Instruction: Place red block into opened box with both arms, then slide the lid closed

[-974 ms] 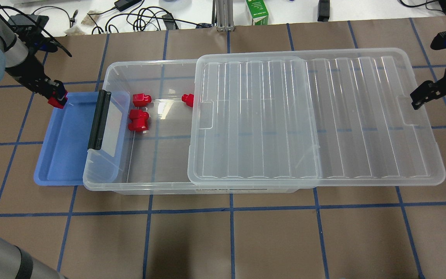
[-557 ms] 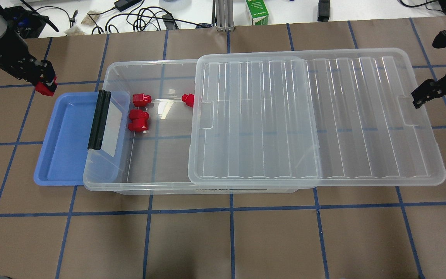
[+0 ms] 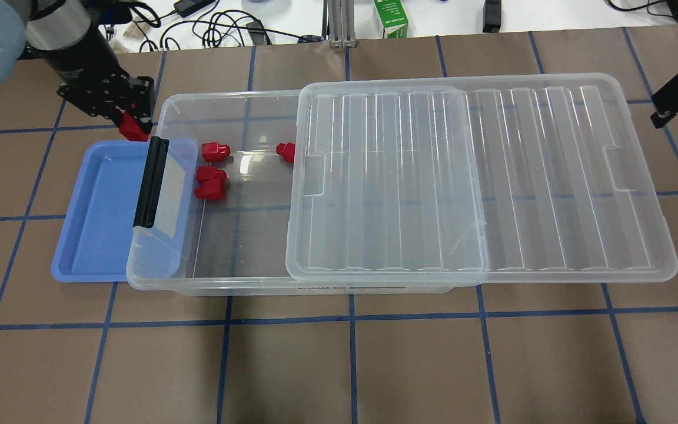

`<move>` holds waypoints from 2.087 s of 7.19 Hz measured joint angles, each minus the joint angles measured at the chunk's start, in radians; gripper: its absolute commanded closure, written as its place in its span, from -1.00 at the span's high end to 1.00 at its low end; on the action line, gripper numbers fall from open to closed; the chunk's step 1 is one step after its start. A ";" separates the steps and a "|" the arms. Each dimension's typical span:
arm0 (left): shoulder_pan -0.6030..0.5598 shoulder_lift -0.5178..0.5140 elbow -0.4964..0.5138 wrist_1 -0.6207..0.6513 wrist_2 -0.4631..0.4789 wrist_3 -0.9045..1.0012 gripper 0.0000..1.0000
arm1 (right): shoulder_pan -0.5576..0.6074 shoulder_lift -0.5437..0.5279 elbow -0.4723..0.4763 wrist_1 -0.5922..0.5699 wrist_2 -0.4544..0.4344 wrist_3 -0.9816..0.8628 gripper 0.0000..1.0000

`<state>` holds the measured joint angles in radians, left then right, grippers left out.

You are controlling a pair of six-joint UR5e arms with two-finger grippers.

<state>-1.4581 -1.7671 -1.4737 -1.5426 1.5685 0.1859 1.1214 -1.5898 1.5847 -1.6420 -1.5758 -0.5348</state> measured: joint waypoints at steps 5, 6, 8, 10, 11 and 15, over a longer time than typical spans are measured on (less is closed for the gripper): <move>-0.100 -0.014 -0.222 0.170 -0.004 -0.154 -1.00 | 0.171 -0.027 -0.089 0.130 0.042 0.281 1.00; -0.100 -0.024 -0.244 0.190 -0.019 -0.154 -1.00 | 0.270 -0.010 -0.090 0.097 0.034 0.399 1.00; -0.099 -0.062 -0.271 0.225 -0.048 -0.149 -1.00 | 0.406 0.033 -0.094 0.038 -0.008 0.561 1.00; -0.099 -0.098 -0.310 0.303 -0.054 -0.151 -1.00 | 0.435 0.048 -0.095 0.021 -0.020 0.594 1.00; -0.099 -0.115 -0.324 0.333 -0.055 -0.153 -1.00 | 0.436 0.049 -0.096 0.020 -0.021 0.593 1.00; -0.099 -0.174 -0.335 0.388 -0.055 -0.149 -1.00 | 0.432 0.050 -0.098 0.020 -0.009 0.587 1.00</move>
<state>-1.5570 -1.9412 -1.8091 -1.1541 1.5136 0.0374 1.5538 -1.5394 1.4869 -1.6216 -1.5852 0.0523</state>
